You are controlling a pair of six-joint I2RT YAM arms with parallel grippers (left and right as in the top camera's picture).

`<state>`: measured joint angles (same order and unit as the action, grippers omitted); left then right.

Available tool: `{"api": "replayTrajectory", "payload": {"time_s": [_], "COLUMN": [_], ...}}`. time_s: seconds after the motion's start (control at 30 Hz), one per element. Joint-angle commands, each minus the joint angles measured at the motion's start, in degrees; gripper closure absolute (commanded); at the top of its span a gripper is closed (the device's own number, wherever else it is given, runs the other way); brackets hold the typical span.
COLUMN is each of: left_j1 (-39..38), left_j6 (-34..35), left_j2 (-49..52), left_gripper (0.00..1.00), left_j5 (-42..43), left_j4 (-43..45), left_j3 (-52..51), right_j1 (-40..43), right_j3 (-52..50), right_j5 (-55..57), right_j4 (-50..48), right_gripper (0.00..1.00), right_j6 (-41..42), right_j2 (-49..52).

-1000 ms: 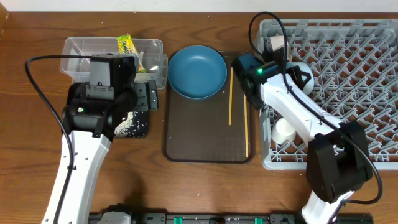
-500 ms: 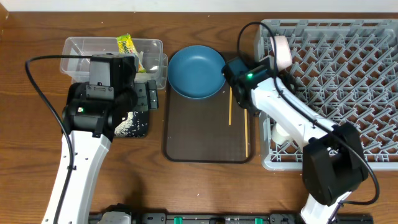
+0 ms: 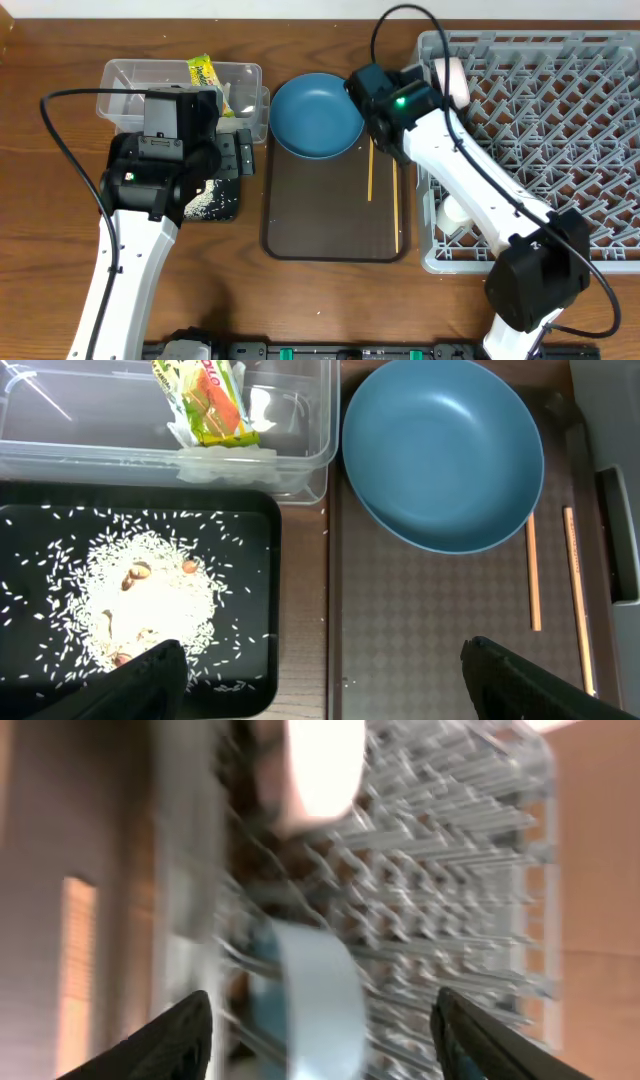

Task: Sort waste into correct bins and load items into the dishwasher rack

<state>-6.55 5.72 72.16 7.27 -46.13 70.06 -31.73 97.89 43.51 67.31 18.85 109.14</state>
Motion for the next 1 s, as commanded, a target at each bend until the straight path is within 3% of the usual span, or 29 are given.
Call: {"api": "replayTrajectory", "payload": {"time_s": [0.0, 0.1, 0.17, 0.57, 0.97], "left_j1": [0.0, 0.0, 0.0, 0.0, 0.0], "left_j6": [-0.4, -0.4, -0.4, -0.3, -0.4], "left_j2": [0.1, 0.1, 0.1, 0.1, 0.1], "left_gripper": [0.1, 0.1, 0.1, 0.1, 0.1], "left_j5": [-0.7, -0.7, -0.7, -0.7, -0.7], "left_j4": [-0.1, -0.1, -0.1, -0.1, -0.1], "left_j3": [1.0, 1.0, 1.0, 1.0, 1.0], "right_j1": [1.4, 2.9, 3.3, 3.2, 3.3], "right_j3": [3.4, 2.8, 2.1, 2.0, 1.9], "right_j5": [-14.6, -34.3, -40.0, -40.8, -40.6], "right_j4": [-3.7, -11.8, -16.1, -20.6, -23.0], "right_gripper": [0.31, 0.34, 0.35, 0.43, 0.79], "right_j6": [0.4, 0.4, 1.8, 8.6, 8.9], "right_j2": [-0.2, 0.5, 1.5, 13.6, 18.5]}}
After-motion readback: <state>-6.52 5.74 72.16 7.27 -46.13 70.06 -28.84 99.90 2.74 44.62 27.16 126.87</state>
